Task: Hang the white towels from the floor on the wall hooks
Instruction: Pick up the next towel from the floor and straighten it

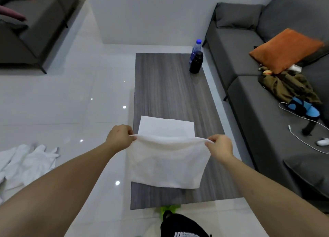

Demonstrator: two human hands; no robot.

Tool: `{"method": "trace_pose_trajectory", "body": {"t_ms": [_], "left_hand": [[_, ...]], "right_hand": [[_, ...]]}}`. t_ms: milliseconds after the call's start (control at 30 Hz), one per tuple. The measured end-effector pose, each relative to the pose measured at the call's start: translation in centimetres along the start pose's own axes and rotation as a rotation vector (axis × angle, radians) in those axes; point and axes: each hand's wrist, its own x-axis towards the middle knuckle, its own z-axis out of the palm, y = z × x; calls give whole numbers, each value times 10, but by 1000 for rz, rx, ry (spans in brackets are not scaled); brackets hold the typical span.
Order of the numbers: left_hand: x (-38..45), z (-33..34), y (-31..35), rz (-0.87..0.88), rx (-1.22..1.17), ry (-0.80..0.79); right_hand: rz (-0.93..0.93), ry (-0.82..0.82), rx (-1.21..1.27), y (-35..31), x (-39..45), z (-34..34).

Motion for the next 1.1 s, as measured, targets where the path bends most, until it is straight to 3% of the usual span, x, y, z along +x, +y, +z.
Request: {"method": "trace_pose_trajectory", "body": {"t_ms": [333, 467, 600, 733, 833, 900, 1000, 1100], "left_hand": [[136, 28, 39, -121, -94, 141], [133, 79, 28, -227, -73, -24], [92, 145, 6, -330, -84, -205], [39, 201, -19, -446, -93, -430], [9, 235, -35, -563, -146, -475], [0, 255, -40, -723, -278, -434], [0, 283, -33, -1100, -848, -374], [7, 301, -22, -1259, -1185, -356]], "right_hand": [[70, -19, 57, -34, 152, 23], [168, -118, 88, -15, 149, 66], [320, -322, 103, 29, 104, 132], [543, -559, 156, 69, 41, 194], [822, -646, 372, 82, 5, 227], [975, -645, 538, 84, -5, 245], [1158, -549, 879, 83, -3, 264], [1256, -420, 1126, 81, 7, 273]]}}
